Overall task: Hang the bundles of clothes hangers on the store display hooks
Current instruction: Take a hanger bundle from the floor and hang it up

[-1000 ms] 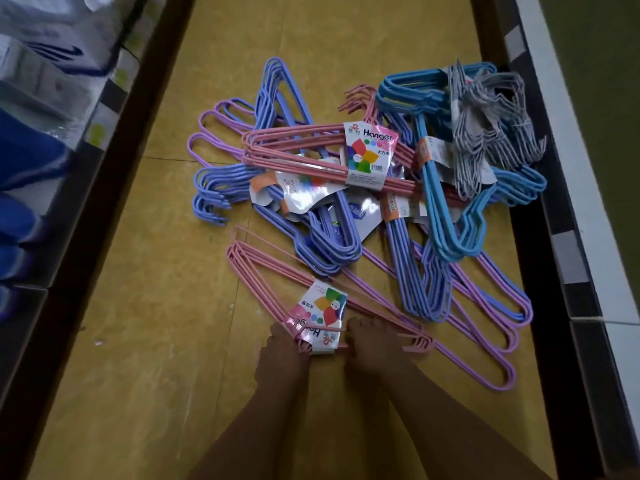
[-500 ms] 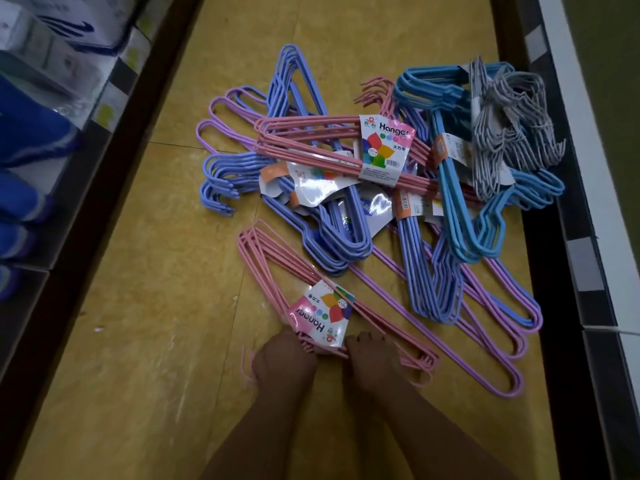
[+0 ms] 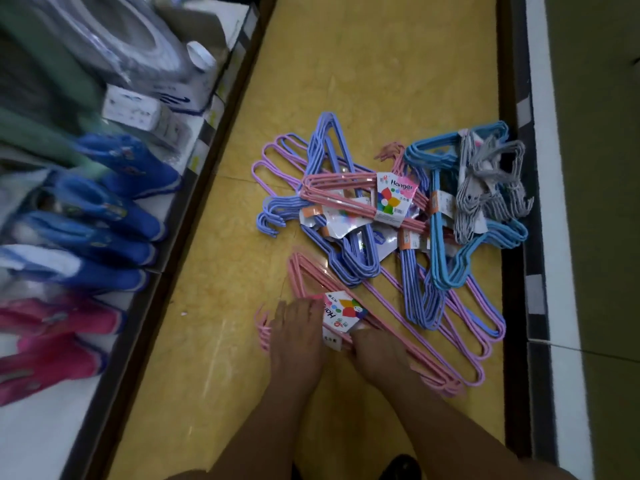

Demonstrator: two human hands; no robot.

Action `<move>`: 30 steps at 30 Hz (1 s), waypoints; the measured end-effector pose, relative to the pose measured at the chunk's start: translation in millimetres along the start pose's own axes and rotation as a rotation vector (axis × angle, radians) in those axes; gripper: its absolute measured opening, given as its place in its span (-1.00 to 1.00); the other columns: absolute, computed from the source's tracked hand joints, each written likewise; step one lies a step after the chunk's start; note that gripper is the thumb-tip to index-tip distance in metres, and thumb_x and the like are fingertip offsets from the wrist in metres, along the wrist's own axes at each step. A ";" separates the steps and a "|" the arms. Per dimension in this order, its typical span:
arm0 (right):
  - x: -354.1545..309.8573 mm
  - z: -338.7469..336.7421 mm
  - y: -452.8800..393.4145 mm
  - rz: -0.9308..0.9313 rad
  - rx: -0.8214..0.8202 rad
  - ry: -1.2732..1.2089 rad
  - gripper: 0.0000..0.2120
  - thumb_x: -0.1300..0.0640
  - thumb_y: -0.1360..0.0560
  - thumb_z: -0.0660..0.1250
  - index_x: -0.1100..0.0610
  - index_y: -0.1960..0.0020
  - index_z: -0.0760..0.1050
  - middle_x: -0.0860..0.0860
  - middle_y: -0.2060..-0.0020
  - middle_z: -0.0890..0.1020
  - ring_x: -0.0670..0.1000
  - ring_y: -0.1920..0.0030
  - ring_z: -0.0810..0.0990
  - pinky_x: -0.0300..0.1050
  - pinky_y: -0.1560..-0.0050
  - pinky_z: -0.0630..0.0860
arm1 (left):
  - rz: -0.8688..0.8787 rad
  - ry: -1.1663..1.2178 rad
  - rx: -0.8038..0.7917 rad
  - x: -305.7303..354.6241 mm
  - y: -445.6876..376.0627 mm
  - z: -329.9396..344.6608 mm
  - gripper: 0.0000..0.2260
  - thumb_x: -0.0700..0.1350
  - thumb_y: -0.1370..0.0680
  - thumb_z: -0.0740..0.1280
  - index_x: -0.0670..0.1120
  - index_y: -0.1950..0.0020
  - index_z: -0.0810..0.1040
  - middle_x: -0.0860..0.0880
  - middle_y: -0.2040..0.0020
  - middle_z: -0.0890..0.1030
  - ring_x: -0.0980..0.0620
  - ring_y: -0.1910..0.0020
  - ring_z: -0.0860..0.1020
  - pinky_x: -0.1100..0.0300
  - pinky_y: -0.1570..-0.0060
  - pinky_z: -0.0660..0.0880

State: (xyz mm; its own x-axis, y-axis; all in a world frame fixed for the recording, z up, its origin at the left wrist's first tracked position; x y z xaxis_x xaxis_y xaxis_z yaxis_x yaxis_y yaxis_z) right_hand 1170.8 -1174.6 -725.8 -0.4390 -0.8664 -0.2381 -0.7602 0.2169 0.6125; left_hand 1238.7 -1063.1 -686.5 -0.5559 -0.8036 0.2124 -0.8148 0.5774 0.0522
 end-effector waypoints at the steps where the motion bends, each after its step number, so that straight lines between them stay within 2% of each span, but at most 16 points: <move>1: -5.3 -16.4 13.3 0.007 0.002 -0.016 -0.68 -0.03 -0.57 0.18 0.02 -0.28 0.46 0.03 -0.16 0.61 0.08 -0.14 0.58 -0.06 -0.06 0.51 | -0.011 0.065 0.040 5.9 6.0 -25.2 -0.61 -0.11 -0.23 0.35 -0.07 -0.05 0.51 -0.05 0.10 0.57 -0.07 0.14 0.56 0.07 0.00 0.41; 3: -17.3 -50.2 38.8 0.029 -0.021 -0.062 -0.65 -0.05 -0.56 0.18 0.03 -0.30 0.44 0.04 -0.17 0.60 0.10 -0.15 0.57 -0.06 -0.06 0.49 | -0.078 0.179 0.085 15.0 14.1 -75.6 -0.74 -0.13 -0.28 0.16 -0.04 0.05 0.43 -0.01 0.18 0.52 -0.03 0.24 0.52 0.16 0.20 0.42; 6: -40.8 -101.7 75.1 0.045 -0.049 -0.142 -0.61 -0.02 -0.54 0.23 0.01 -0.35 0.39 0.06 -0.20 0.58 0.12 -0.17 0.55 -0.03 -0.07 0.49 | -0.123 0.251 0.148 30.1 19.5 -147.4 -0.85 -0.13 -0.34 0.12 -0.05 0.12 0.39 -0.01 0.24 0.48 -0.02 0.30 0.49 0.14 0.35 0.45; 8: -60.5 -140.7 99.4 0.040 -0.043 -0.210 -0.60 -0.03 -0.53 0.25 0.01 -0.36 0.40 0.05 -0.21 0.57 0.12 -0.18 0.54 -0.05 -0.07 0.47 | -0.135 0.256 0.154 37.2 18.9 -193.9 -0.84 -0.11 -0.35 0.11 -0.07 0.13 0.42 -0.02 0.24 0.48 -0.04 0.31 0.50 0.13 0.38 0.44; 10: -80.7 -174.4 120.9 0.045 -0.043 -0.309 -0.58 -0.07 -0.50 0.29 0.00 -0.33 0.45 0.05 -0.19 0.59 0.11 -0.15 0.55 -0.06 -0.04 0.48 | -0.251 0.287 0.027 38.4 22.5 -228.3 -0.84 -0.09 -0.43 0.13 -0.06 0.07 0.45 -0.02 0.16 0.50 -0.07 0.22 0.53 0.08 0.31 0.47; 12: -101.8 -210.8 143.2 0.081 -0.052 -0.406 -0.57 -0.09 -0.45 0.37 0.04 -0.27 0.51 0.08 -0.12 0.62 0.12 -0.09 0.59 -0.04 0.00 0.51 | -0.482 0.395 -0.187 27.7 31.3 -252.3 -0.86 -0.04 -0.57 0.13 -0.05 0.00 0.43 -0.03 0.03 0.51 -0.06 0.06 0.53 0.06 0.17 0.44; 14: -123.3 -244.9 164.6 0.114 -0.057 -0.498 -0.58 -0.05 -0.43 0.42 0.13 -0.20 0.53 0.12 0.02 0.64 0.13 0.02 0.61 -0.04 0.08 0.51 | -0.704 0.600 -0.299 16.0 44.4 -271.5 -0.77 0.04 -0.62 0.11 -0.08 0.08 0.42 -0.10 0.00 0.56 -0.11 0.01 0.54 0.07 0.12 0.43; 15: -133.5 -260.2 174.5 0.122 -0.061 -0.546 -0.62 -0.02 -0.42 0.43 0.17 -0.15 0.54 0.13 0.09 0.64 0.13 0.07 0.62 -0.05 0.12 0.51 | -0.796 0.787 -0.298 13.5 46.9 -281.5 -0.70 0.08 -0.63 0.11 -0.10 0.13 0.43 -0.15 0.00 0.59 -0.15 0.02 0.55 0.05 0.07 0.45; 16: -145.0 -277.8 186.1 0.117 -0.054 -0.601 -0.68 0.01 -0.42 0.44 0.18 -0.07 0.55 0.13 0.15 0.64 0.11 0.14 0.63 -0.07 0.16 0.51 | -0.881 0.988 -0.269 13.0 46.9 -296.4 -0.64 0.11 -0.63 0.11 -0.12 0.16 0.46 -0.18 0.02 0.61 -0.16 0.04 0.55 0.04 0.03 0.46; 18: -166.9 -309.5 208.2 0.073 -0.055 -0.716 -0.88 0.12 -0.41 0.45 0.13 0.16 0.52 0.07 0.32 0.59 0.01 0.32 0.57 -0.20 0.31 0.47 | -1.013 1.280 -0.210 14.9 42.5 -331.0 -0.61 0.15 -0.62 0.12 -0.10 0.18 0.52 -0.14 0.09 0.62 -0.10 0.13 0.55 0.09 0.12 0.44; 20: -189.5 -336.3 229.4 0.006 -0.091 -0.820 -0.82 0.25 -0.42 0.41 0.08 0.28 0.46 0.01 0.42 0.50 -0.09 0.45 0.45 -0.35 0.48 0.37 | -1.071 1.441 -0.180 14.7 38.0 -360.0 -0.66 0.14 -0.60 0.19 -0.09 0.14 0.57 -0.09 0.14 0.61 -0.02 0.21 0.53 0.14 0.21 0.42; 23: -218.1 -365.5 259.3 -0.079 -0.183 -0.896 -0.78 0.36 -0.44 0.33 0.10 0.28 0.44 -0.01 0.44 0.47 -0.16 0.51 0.43 -0.39 0.50 0.36 | -1.104 1.643 -0.176 7.7 42.0 -398.4 -0.74 0.09 -0.55 0.32 -0.10 -0.01 0.61 -0.06 0.09 0.66 0.03 0.18 0.57 0.15 0.13 0.47; 25: -228.8 -374.8 270.5 -0.114 -0.268 -0.882 -0.82 0.36 -0.47 0.30 0.14 0.24 0.45 0.04 0.41 0.47 -0.10 0.47 0.46 -0.32 0.43 0.41 | -1.093 1.745 -0.158 1.5 48.1 -416.0 -0.78 0.02 -0.55 0.34 -0.11 -0.03 0.61 -0.02 0.18 0.68 0.06 0.21 0.56 0.18 0.13 0.45; 27: -236.2 -380.5 278.8 -0.123 -0.349 -0.850 -0.88 0.34 -0.47 0.29 0.18 0.20 0.46 0.08 0.40 0.49 -0.02 0.42 0.47 -0.22 0.36 0.44 | -1.105 1.816 -0.077 -4.4 56.2 -434.9 -0.82 -0.05 -0.56 0.34 -0.13 -0.06 0.60 0.02 0.29 0.64 0.09 0.29 0.52 0.21 0.25 0.41; 30: -245.5 -388.5 284.9 -0.140 -0.406 -0.781 -0.91 0.33 -0.44 0.31 0.21 0.24 0.49 0.09 0.44 0.53 0.01 0.45 0.50 -0.22 0.35 0.48 | -1.113 1.669 0.136 -14.8 68.4 -473.2 -0.75 -0.20 -0.52 0.35 -0.18 -0.18 0.50 -0.05 0.15 0.61 0.07 0.29 0.52 0.25 0.36 0.40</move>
State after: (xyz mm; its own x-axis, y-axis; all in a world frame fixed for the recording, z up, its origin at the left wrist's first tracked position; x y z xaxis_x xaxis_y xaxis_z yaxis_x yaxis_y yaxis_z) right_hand 1248.1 -1074.9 -200.0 -0.6687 -0.2865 -0.6862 -0.6685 -0.1725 0.7234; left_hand 1269.0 -943.6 -224.3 0.7081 0.2103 0.6741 -0.6789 -0.0598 0.7318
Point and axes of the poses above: each hand's wrist, its own y-axis away from the middle knuckle, its own z-axis out of the palm, x = y × z, the point moved 6 cm from there along -y, towards the middle knuckle
